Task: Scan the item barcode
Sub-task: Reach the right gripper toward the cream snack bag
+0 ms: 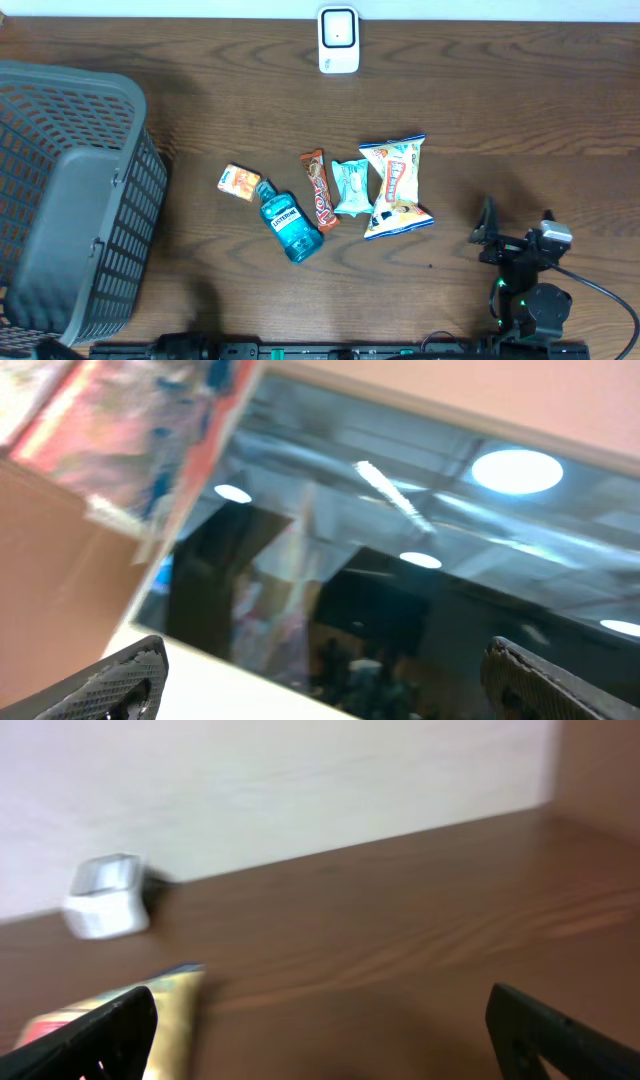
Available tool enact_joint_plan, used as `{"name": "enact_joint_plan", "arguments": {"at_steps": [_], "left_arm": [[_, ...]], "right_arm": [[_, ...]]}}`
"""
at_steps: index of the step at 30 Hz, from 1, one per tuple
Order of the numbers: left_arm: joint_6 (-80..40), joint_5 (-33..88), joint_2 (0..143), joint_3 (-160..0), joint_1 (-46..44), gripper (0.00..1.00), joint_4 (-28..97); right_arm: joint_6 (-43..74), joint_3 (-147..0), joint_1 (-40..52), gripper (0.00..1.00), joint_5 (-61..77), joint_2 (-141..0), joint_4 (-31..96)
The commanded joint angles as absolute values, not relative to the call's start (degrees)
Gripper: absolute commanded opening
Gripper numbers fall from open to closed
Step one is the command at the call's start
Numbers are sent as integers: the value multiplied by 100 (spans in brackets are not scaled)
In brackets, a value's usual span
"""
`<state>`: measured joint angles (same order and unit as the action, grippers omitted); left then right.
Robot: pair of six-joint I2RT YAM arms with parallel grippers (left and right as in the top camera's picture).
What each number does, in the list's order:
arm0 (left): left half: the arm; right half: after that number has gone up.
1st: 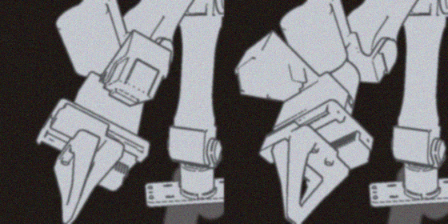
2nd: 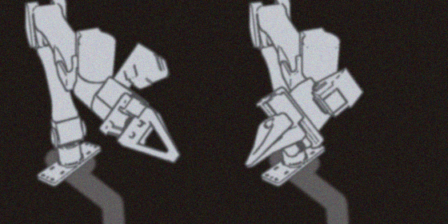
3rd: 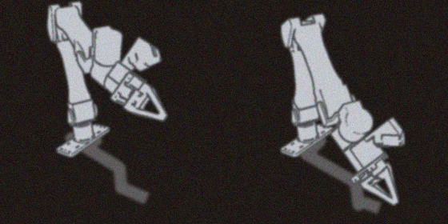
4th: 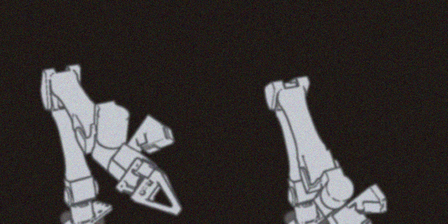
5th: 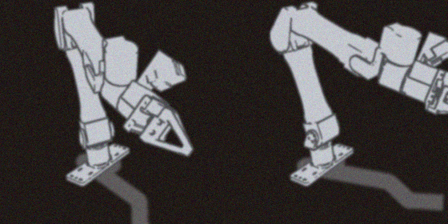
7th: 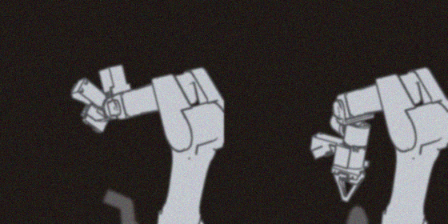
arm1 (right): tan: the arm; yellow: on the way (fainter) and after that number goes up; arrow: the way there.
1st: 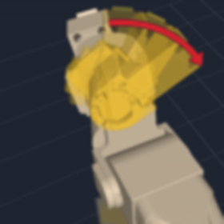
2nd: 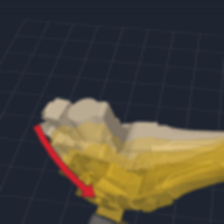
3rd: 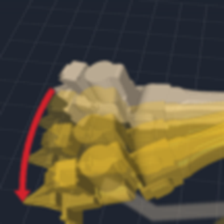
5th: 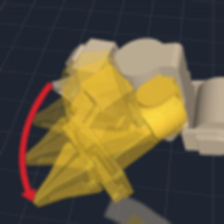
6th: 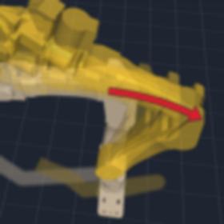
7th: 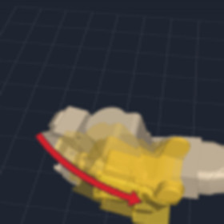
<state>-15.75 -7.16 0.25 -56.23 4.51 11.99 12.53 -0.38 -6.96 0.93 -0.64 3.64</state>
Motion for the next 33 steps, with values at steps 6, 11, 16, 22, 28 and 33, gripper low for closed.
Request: {"name": "enact_joint_plan", "arguments": {"at_steps": [6, 11, 16, 22, 28, 33], "left_arm": [[-1782, -1417, 16, -5015, 486, 99, 1188], [-1774, 167, 16, -4611, 486, 99, 1022], [-849, 2069, 16, -4143, 486, 99, 764], [-843, 2056, 19, -3817, 486, 99, 1426], [-1131, 2189, 19, -3664, 484, 99, 2257], [-1166, 2449, 19, -3380, 484, 99, 2744]], "right_arm": [[3717, -32, -740, 99, 2685, -49, 233], [4211, -32, -742, 99, 2926, -49, 242], [4130, -32, -740, 99, 3076, -49, 255], [3098, -32, -740, 99, 3809, -49, 270], [2945, -167, -740, 99, 3787, -64, 261], [2600, -705, -670, 99, 3465, -329, 814]]}}
